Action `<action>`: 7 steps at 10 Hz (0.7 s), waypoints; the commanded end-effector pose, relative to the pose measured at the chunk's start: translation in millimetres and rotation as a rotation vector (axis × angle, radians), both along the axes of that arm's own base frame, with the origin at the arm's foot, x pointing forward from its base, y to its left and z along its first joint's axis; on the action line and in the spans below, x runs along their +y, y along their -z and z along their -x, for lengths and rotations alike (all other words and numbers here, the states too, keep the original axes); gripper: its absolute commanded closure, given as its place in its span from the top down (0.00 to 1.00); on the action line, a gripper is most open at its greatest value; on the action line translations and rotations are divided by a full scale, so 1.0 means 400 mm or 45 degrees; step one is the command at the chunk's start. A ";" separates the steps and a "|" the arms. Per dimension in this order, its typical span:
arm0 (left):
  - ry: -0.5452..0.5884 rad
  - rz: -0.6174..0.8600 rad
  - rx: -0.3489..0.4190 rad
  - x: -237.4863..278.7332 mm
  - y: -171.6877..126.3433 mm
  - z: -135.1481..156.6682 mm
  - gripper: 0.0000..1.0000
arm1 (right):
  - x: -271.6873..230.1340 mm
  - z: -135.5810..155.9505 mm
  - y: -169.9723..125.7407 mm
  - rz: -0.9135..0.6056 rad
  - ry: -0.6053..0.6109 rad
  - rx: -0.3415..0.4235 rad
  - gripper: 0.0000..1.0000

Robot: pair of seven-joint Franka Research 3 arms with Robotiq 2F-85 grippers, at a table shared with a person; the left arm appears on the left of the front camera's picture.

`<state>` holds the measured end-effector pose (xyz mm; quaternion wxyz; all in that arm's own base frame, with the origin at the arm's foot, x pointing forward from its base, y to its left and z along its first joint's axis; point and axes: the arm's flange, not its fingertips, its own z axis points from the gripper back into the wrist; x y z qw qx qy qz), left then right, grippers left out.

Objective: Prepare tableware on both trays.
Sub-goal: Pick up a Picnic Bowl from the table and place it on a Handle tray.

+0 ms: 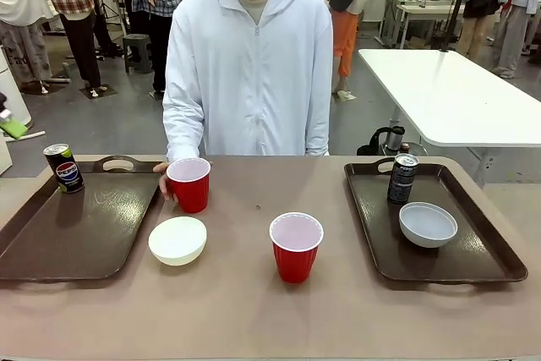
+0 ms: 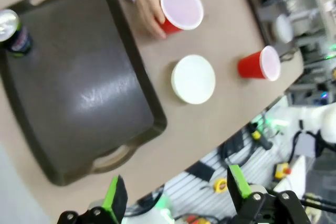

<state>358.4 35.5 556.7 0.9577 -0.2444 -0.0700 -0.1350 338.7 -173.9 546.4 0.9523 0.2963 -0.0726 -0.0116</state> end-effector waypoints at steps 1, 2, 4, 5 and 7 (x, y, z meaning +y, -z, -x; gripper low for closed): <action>0.045 -0.163 0.057 -0.087 0.012 -0.049 1.00 | -0.100 -0.086 -0.013 -0.159 0.024 -0.013 1.00; 0.049 -0.214 0.065 -0.145 0.016 -0.067 1.00 | -0.157 -0.097 -0.010 -0.227 0.046 -0.028 1.00; 0.036 -0.274 0.033 -0.276 0.032 -0.107 1.00 | -0.265 -0.110 0.037 -0.415 0.010 -0.072 1.00; 0.045 -0.301 0.012 -0.333 0.037 -0.112 1.00 | -0.305 -0.108 0.078 -0.512 -0.001 -0.096 1.00; 0.072 -0.326 -0.042 -0.431 0.038 -0.113 1.00 | -0.347 -0.090 0.154 -0.615 -0.033 -0.122 1.00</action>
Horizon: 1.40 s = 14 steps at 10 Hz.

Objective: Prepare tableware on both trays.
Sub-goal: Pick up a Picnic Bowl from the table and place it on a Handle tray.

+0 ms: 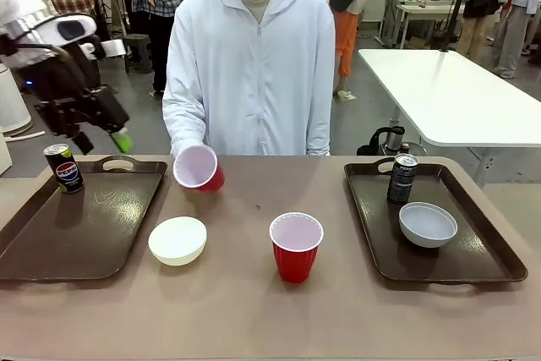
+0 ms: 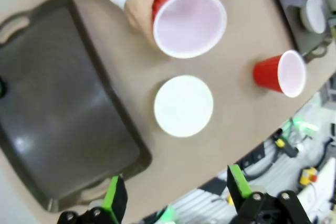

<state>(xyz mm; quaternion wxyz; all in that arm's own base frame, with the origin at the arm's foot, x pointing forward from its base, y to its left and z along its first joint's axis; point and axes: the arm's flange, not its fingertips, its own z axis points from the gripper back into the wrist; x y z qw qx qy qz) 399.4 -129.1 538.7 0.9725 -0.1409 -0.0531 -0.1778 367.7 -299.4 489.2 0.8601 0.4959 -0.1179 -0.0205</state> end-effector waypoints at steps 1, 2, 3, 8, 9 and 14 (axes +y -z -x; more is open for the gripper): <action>-0.016 -0.052 -0.058 -0.060 -0.008 -0.013 1.00 | -0.042 0.002 0.054 -0.067 -0.088 -0.042 1.00; -0.019 -0.058 -0.076 -0.089 -0.004 -0.017 1.00 | -0.049 0.016 0.087 -0.071 -0.107 -0.058 1.00; -0.022 -0.070 -0.085 -0.114 0.003 -0.017 1.00 | -0.053 0.031 0.117 -0.076 -0.125 -0.077 1.00; -0.107 -0.264 -0.102 -0.169 0.093 -0.004 1.00 | -0.050 0.033 0.131 -0.079 -0.095 -0.059 1.00; -0.084 -0.262 -0.086 -0.169 0.109 0.008 1.00 | -0.050 0.033 0.131 -0.079 -0.095 -0.059 1.00; 0.056 -0.270 -0.084 0.069 0.051 0.309 1.00 | -0.050 0.033 0.131 -0.079 -0.095 -0.059 1.00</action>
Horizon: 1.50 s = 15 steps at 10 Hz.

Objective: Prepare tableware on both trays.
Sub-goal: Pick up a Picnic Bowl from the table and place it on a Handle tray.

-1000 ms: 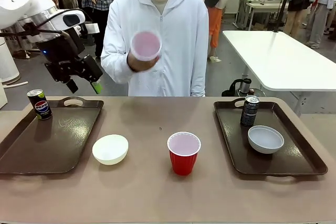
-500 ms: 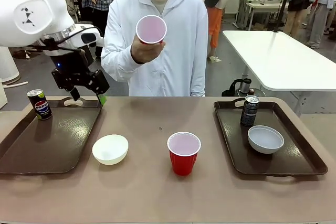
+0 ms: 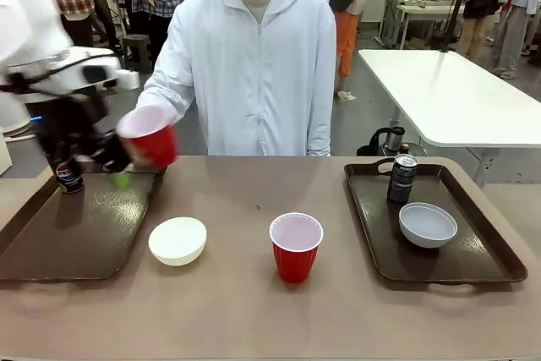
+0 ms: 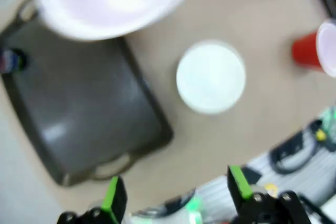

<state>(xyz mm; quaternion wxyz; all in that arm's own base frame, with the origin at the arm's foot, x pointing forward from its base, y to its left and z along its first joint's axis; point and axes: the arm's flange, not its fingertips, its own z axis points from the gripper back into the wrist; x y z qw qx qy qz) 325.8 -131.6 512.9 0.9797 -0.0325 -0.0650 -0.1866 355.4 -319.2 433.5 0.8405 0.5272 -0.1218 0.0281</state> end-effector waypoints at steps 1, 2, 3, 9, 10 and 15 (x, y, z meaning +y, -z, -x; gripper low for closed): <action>0.067 0.010 0.017 0.099 -0.007 0.161 1.00 | -0.001 0.002 -0.009 0.000 0.015 0.019 1.00; 0.064 0.022 0.027 0.109 -0.002 0.158 1.00 | -0.001 0.002 -0.009 0.000 0.015 0.019 1.00; 0.051 0.041 0.026 0.115 0.003 0.148 1.00 | -0.001 0.002 -0.009 0.000 0.015 0.019 1.00; -0.038 0.078 -0.067 0.067 0.029 0.026 1.00 | -0.001 0.002 -0.009 0.000 0.015 0.019 1.00; -0.052 0.075 -0.081 0.032 0.047 -0.020 1.00 | -0.001 0.002 -0.009 0.000 0.015 0.019 1.00; -0.035 0.010 -0.119 -0.111 0.149 -0.149 1.00 | -0.001 0.002 -0.009 0.000 0.015 0.019 1.00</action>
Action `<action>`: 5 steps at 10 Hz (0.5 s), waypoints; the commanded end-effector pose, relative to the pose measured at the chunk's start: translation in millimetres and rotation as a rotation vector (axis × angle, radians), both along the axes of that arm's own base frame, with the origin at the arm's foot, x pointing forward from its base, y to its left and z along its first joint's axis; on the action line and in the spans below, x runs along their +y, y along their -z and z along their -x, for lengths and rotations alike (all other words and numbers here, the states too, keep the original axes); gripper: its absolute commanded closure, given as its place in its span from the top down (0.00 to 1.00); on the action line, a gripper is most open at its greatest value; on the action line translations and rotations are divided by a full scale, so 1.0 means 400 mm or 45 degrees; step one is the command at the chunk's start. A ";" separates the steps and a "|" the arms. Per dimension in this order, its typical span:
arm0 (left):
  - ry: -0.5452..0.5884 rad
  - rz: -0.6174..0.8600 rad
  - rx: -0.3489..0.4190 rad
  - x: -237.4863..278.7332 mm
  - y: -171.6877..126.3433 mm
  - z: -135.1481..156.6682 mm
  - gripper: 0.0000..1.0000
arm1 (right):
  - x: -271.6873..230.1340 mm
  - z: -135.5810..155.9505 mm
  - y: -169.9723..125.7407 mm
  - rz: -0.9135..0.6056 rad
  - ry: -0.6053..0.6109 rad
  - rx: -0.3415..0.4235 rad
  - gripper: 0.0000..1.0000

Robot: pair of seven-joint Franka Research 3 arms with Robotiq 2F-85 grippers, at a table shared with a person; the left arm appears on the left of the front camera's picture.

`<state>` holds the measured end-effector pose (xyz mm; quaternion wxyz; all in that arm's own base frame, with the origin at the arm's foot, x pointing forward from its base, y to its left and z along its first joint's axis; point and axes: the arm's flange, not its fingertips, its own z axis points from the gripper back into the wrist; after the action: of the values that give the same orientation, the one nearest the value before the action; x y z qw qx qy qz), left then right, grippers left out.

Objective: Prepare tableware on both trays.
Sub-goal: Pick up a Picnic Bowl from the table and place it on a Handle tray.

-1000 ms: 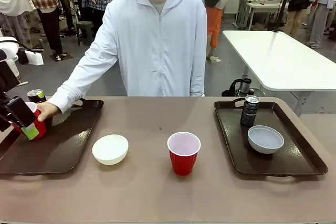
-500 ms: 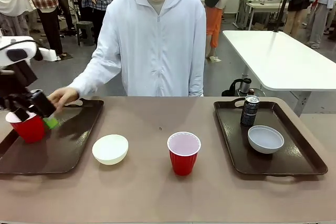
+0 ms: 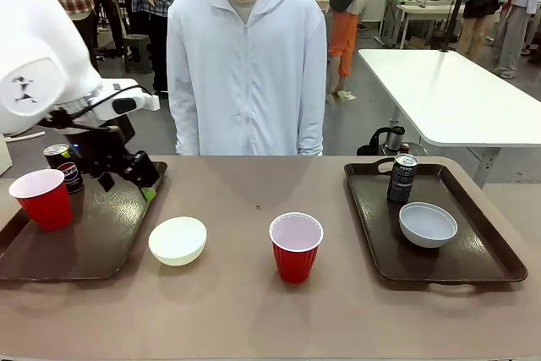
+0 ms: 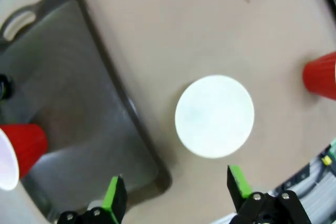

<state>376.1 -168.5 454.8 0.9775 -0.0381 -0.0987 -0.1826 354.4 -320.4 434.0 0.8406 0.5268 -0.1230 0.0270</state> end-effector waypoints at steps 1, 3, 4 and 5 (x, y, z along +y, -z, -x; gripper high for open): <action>-0.004 -0.035 -0.044 -0.031 0.029 -0.039 1.00 | 0.002 0.000 -0.007 -0.001 0.011 0.020 1.00; 0.022 -0.063 -0.038 -0.049 0.094 -0.067 1.00 | 0.002 0.000 -0.007 -0.001 0.011 0.020 1.00; 0.046 -0.083 -0.022 -0.057 0.135 -0.074 1.00 | 0.002 0.000 -0.007 -0.001 0.011 0.020 1.00; 0.058 -0.096 -0.004 -0.066 0.163 -0.074 1.00 | 0.002 0.000 -0.007 -0.001 0.011 0.020 1.00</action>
<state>403.6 -187.1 398.7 0.9731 -0.0201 -0.0902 -0.2108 354.4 -320.4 434.0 0.8406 0.5268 -0.1231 0.0271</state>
